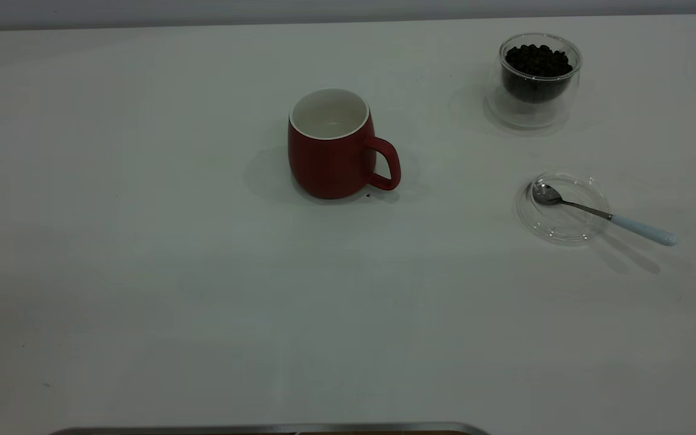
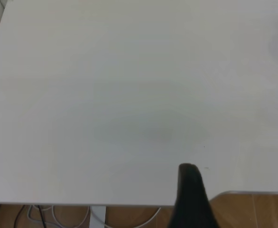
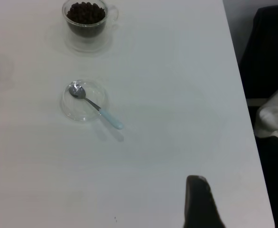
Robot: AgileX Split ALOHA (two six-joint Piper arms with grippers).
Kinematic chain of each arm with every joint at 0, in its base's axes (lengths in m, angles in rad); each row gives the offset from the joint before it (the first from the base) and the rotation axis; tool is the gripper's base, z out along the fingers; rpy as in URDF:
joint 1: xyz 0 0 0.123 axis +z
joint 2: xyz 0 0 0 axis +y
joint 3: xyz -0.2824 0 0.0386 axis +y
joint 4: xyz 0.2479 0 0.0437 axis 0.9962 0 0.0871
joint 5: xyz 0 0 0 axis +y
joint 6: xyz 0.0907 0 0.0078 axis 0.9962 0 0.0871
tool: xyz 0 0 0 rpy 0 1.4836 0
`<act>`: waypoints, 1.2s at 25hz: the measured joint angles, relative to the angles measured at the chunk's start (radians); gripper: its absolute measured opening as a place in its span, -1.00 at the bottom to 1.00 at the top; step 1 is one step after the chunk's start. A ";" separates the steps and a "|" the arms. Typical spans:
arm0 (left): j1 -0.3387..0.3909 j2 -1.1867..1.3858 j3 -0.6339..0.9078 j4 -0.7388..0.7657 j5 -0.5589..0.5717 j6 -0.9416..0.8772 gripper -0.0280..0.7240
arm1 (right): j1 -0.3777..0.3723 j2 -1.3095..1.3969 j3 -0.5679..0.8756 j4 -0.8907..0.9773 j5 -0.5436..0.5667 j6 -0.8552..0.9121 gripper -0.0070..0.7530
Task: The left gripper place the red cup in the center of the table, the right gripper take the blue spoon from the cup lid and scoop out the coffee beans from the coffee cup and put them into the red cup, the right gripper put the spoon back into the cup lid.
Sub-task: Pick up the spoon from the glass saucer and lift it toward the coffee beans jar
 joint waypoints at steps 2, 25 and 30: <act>0.000 0.000 0.000 0.000 0.000 0.000 0.64 | 0.000 0.000 0.000 0.000 -0.001 0.000 0.27; 0.000 0.000 0.000 0.000 0.000 0.000 0.64 | 0.000 1.054 -0.090 0.628 -0.667 -0.090 0.56; 0.000 -0.001 0.000 0.000 0.000 0.000 0.64 | 0.000 1.306 -0.090 0.889 -0.730 -0.297 0.56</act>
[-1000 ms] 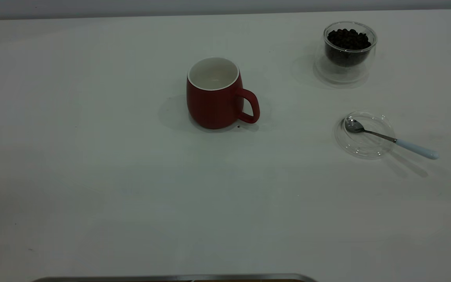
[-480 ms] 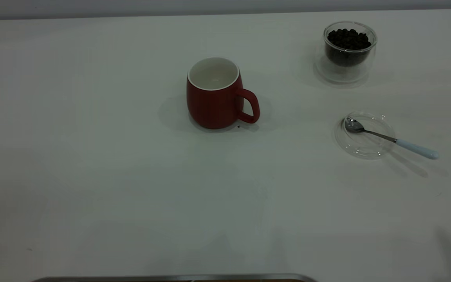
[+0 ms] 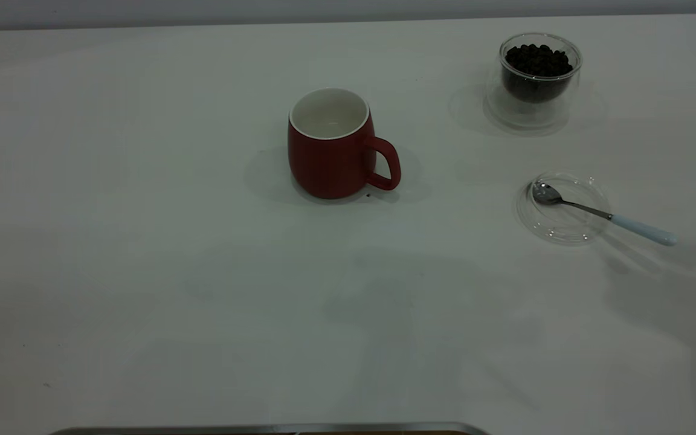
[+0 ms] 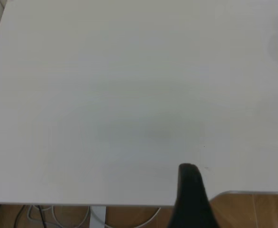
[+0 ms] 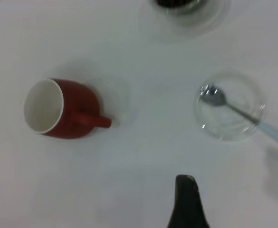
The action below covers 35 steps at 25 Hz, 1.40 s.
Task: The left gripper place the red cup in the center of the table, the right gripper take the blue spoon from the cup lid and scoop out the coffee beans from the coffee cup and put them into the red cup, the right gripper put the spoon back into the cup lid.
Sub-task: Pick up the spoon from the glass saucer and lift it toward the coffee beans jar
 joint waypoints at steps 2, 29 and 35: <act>0.000 0.000 0.000 0.000 0.000 0.000 0.64 | -0.003 0.074 0.000 0.125 -0.011 -0.102 0.56; 0.000 0.000 0.000 0.000 0.000 0.001 0.64 | -0.464 0.858 0.099 0.935 0.441 -1.194 0.56; 0.000 0.000 0.000 0.000 0.000 0.001 0.64 | -0.481 0.997 0.036 0.935 0.502 -1.249 0.56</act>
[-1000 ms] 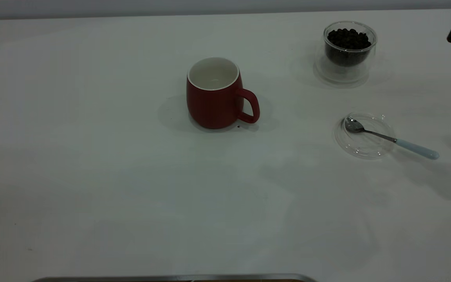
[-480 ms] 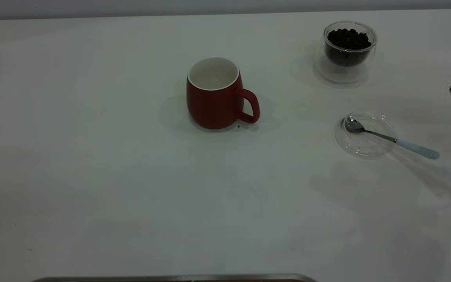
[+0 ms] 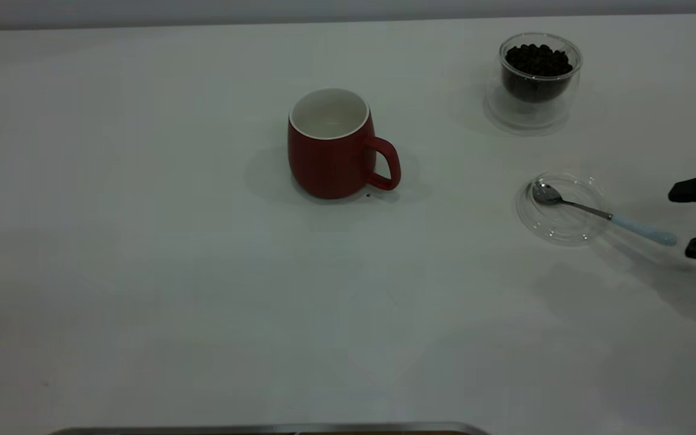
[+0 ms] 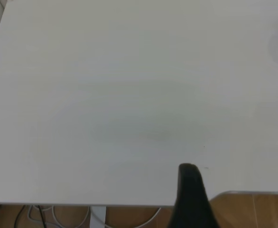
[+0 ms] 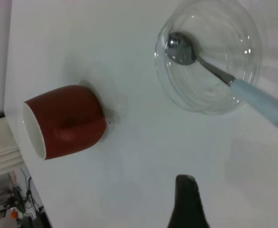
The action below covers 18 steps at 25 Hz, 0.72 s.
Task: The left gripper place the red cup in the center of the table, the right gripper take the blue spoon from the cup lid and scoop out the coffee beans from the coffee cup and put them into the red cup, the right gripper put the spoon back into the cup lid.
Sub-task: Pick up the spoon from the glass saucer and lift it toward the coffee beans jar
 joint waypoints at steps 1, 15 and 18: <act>0.000 0.000 0.000 0.000 0.000 0.000 0.64 | 0.000 0.015 -0.011 0.000 0.001 -0.002 0.56; 0.000 0.000 0.000 0.000 0.000 0.000 0.64 | 0.000 0.125 -0.115 0.001 -0.002 0.002 0.56; 0.000 0.000 0.000 0.000 0.000 0.000 0.64 | 0.000 0.132 -0.118 0.001 0.000 0.002 0.56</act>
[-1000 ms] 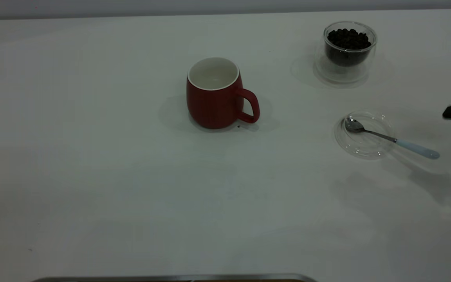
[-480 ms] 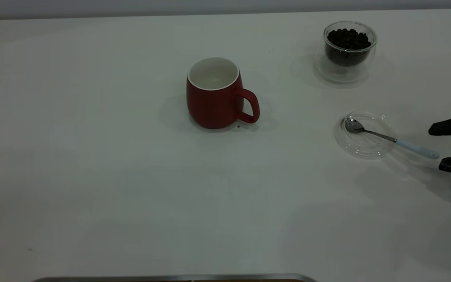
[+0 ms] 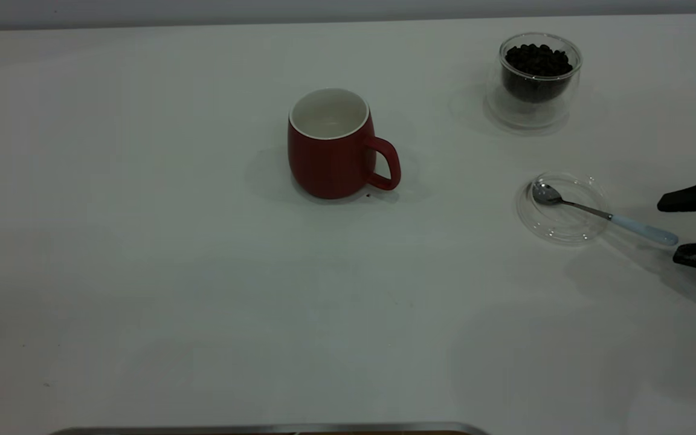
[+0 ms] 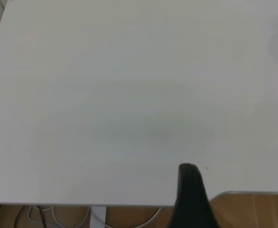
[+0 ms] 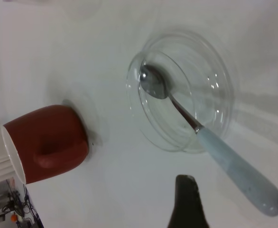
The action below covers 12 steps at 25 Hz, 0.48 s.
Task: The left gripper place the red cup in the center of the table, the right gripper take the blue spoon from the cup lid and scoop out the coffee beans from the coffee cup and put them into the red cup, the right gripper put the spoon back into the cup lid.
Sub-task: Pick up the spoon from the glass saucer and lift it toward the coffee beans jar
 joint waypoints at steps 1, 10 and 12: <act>0.000 0.000 0.000 0.000 0.000 0.000 0.64 | 0.000 0.007 0.000 0.000 0.000 0.000 0.56; 0.000 0.000 0.000 0.000 0.000 0.000 0.64 | 0.016 0.060 -0.037 0.000 0.038 -0.007 0.56; 0.000 0.000 0.000 0.000 0.000 0.000 0.64 | 0.029 0.066 -0.049 0.000 0.040 -0.007 0.56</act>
